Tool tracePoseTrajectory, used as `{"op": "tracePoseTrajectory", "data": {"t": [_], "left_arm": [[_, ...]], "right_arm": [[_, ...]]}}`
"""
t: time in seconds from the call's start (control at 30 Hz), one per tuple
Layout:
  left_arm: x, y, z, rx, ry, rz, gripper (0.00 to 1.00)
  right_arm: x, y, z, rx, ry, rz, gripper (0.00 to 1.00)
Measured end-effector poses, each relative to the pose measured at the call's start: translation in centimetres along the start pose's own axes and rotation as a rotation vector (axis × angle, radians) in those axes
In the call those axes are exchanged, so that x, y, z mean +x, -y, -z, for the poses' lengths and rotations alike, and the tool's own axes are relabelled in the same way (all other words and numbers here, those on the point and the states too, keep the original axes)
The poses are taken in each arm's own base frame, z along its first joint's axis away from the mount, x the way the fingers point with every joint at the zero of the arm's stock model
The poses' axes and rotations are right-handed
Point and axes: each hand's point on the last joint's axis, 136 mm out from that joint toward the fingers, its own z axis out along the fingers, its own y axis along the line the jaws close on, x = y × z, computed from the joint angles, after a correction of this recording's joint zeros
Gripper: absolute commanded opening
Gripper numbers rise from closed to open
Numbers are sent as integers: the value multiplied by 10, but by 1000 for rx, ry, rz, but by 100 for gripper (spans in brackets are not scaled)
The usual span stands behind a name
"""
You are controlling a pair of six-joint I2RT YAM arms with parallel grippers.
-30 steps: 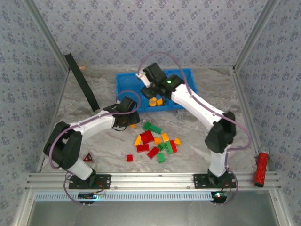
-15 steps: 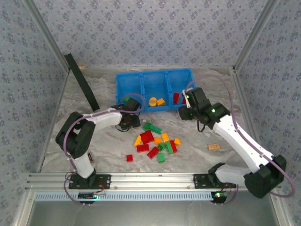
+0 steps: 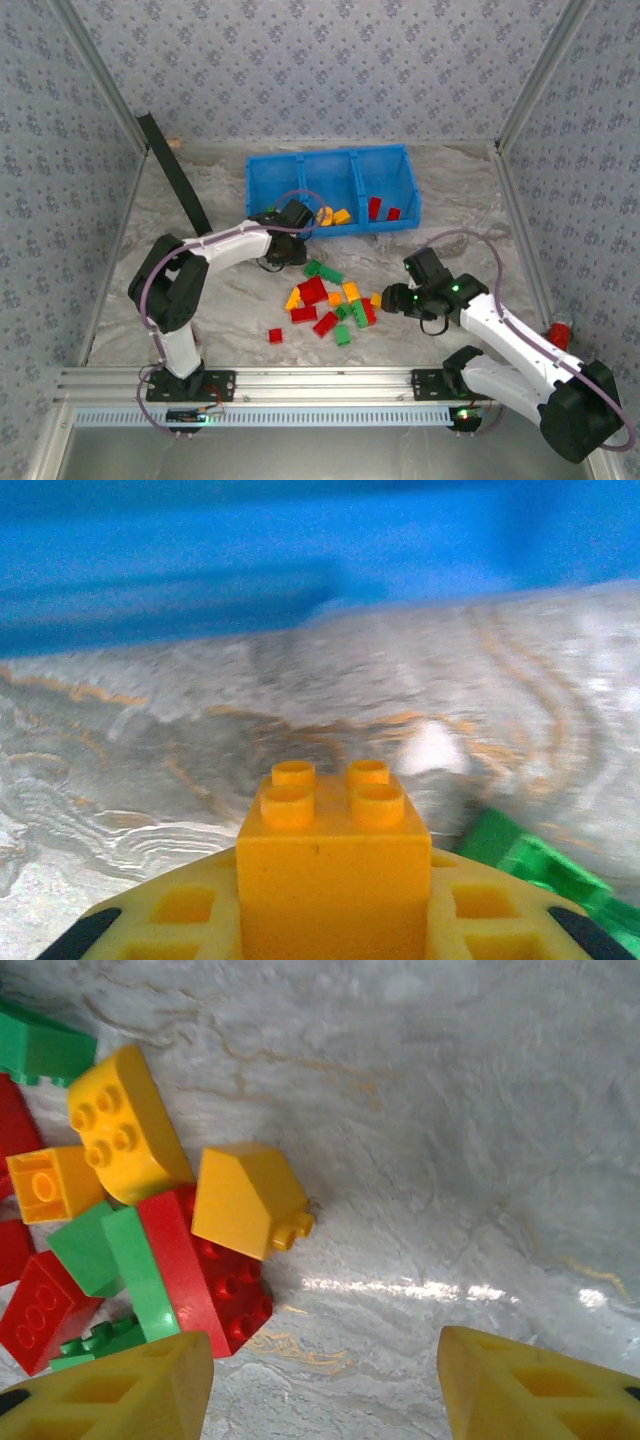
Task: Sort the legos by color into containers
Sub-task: Pick up the lego from the center of the table, then place the lego in the container.
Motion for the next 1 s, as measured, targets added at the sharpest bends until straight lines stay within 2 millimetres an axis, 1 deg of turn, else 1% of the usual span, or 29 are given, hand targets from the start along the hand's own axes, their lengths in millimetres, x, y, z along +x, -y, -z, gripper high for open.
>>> {"op": "tracePoseTrajectory", "data": {"t": [0.13, 0.2, 0.3, 0.37, 0.43, 0.47, 0.53, 0.6, 0.73, 0.83, 0.9, 1.0], "left_arm": [[-19, 30, 26, 47, 70, -58, 19], [-32, 44, 41, 71, 117, -78, 19], [-54, 63, 63, 108, 196, -97, 20], [-71, 73, 76, 124, 247, -100, 19], [-90, 84, 84, 134, 301, -105, 19], [-97, 88, 84, 135, 319, -107, 19], [-112, 97, 79, 130, 350, -114, 20], [-119, 103, 65, 113, 356, -127, 20], [-122, 107, 30, 66, 325, -155, 20], [-126, 109, 9, 44, 302, -164, 20], [-130, 110, 1, 36, 296, -163, 21], [-135, 113, -6, 39, 290, -160, 27]], "right_arm": [[1, -4, -8, -41, 12, -68, 67], [0, -6, -10, -61, 24, -92, 68], [-2, -8, -13, -79, 39, -120, 69], [-3, -8, -16, -88, 48, -138, 69], [-3, -7, -18, -95, 53, -155, 69], [-3, -7, -18, -97, 55, -160, 69], [-5, -9, -18, -105, 63, -171, 69], [-8, -11, -18, -116, 77, -179, 69], [-15, -14, -18, -125, 106, -180, 69], [-17, -12, -20, -111, 109, -187, 69], [-18, -11, -22, -103, 112, -191, 69], [-18, -9, -24, -93, 110, -199, 69]]}}
